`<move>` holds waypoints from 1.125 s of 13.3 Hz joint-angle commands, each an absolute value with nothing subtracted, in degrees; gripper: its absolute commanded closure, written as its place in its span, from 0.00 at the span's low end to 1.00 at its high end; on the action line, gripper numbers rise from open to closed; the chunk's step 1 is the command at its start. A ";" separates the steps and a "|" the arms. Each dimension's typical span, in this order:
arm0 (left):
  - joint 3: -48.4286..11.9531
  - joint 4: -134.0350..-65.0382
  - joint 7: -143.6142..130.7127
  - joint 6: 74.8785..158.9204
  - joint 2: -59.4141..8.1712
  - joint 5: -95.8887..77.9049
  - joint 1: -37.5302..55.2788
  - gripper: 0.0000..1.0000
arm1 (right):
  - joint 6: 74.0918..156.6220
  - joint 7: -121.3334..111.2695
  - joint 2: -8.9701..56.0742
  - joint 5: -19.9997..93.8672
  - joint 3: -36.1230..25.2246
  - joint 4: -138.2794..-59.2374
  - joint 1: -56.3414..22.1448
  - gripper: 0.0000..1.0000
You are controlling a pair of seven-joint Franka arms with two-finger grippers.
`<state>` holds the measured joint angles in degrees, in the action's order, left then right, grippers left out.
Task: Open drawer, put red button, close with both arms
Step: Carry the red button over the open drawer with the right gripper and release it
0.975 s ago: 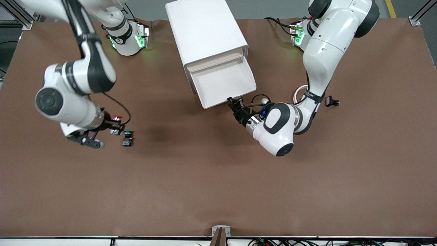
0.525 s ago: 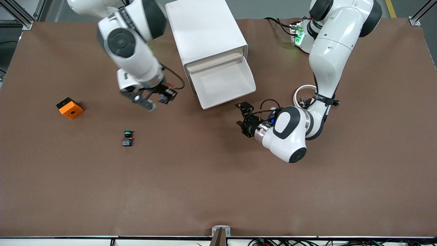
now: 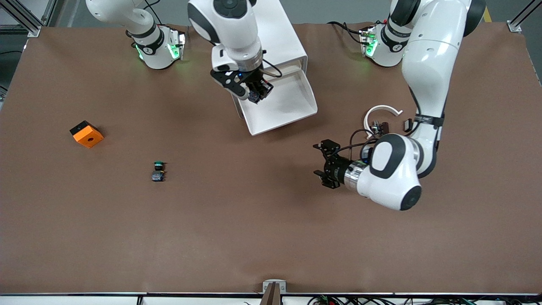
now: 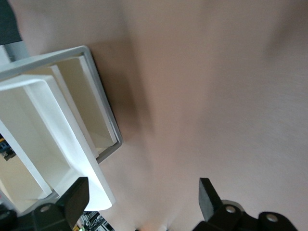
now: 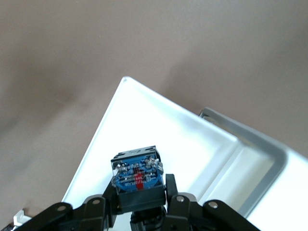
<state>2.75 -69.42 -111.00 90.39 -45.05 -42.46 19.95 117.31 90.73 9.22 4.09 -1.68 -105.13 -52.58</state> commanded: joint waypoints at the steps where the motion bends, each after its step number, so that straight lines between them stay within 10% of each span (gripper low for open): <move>1: 4.30 -69.96 -104.62 89.91 -42.63 -37.91 20.48 0.00 | 119.79 95.88 11.24 1.58 -2.64 -105.64 -55.54 1.00; 15: 3.52 -84.70 -61.20 107.91 -37.81 -17.31 31.37 0.00 | 126.65 109.69 20.12 -4.92 -2.64 -104.94 -60.12 1.00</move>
